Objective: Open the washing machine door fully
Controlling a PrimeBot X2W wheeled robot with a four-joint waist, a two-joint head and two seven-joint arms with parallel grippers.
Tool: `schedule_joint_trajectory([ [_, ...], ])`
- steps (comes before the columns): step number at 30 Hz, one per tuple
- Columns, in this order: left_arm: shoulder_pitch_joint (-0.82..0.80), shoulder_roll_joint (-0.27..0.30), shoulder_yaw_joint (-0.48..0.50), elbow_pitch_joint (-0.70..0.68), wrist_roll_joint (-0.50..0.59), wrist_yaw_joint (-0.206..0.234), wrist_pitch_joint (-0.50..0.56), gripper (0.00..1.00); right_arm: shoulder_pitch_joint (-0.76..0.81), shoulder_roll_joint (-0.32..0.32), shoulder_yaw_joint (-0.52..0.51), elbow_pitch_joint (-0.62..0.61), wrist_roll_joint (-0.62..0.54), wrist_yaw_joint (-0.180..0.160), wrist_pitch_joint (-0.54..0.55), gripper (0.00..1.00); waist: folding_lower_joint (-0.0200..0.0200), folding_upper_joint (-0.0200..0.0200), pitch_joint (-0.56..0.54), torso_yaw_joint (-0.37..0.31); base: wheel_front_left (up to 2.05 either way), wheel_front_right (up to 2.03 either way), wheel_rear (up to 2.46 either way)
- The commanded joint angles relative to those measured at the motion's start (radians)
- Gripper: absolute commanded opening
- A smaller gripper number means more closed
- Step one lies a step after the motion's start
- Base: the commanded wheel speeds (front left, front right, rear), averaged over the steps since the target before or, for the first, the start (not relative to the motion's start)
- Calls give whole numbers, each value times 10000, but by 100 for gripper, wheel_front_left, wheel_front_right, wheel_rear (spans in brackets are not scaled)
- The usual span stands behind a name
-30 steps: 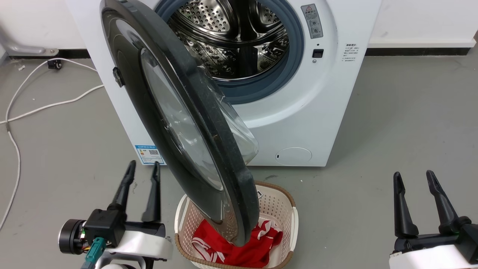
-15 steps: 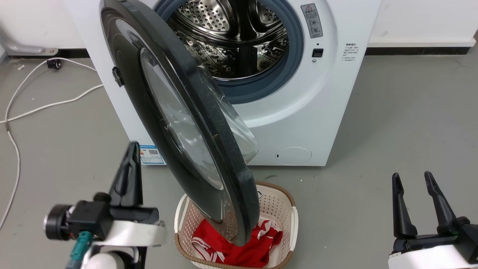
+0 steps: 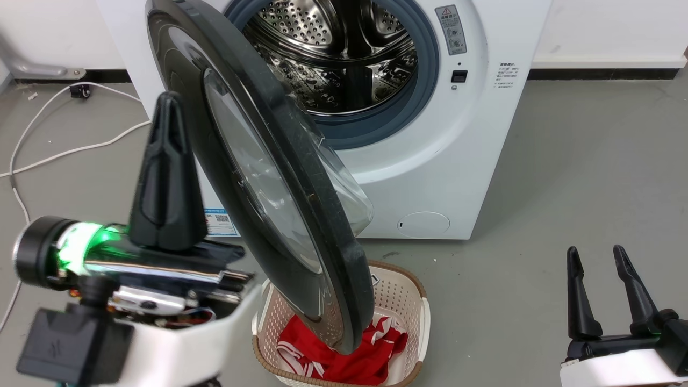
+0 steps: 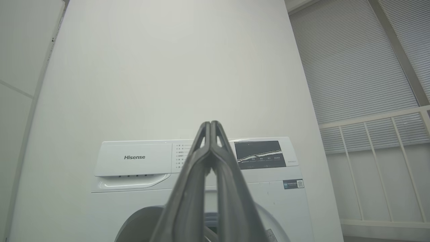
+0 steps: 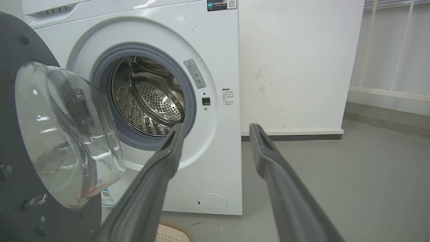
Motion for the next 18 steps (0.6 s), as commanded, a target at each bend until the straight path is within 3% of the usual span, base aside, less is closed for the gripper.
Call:
schedule_joint_trajectory([
  [1,-46,-4,-152,-91,-93,-13,-19,0,-98,32,-9,40,28,-3,-48,100,0,0,-15,-10,0,0,0],
  [7,325,-3,-2360,231,-653,-501,228,0,-46,33,-72,101,-3,-3,-51,100,0,0,-111,-22,0,0,0],
  [12,874,79,-4134,1150,-1338,-712,1397,0,1,31,-93,116,0,-3,-56,100,0,0,-146,-10,0,0,0],
  [18,1382,363,-5092,2317,-1953,-770,2655,0,77,31,-37,121,38,-3,-53,100,0,0,-160,4,0,0,0],
])
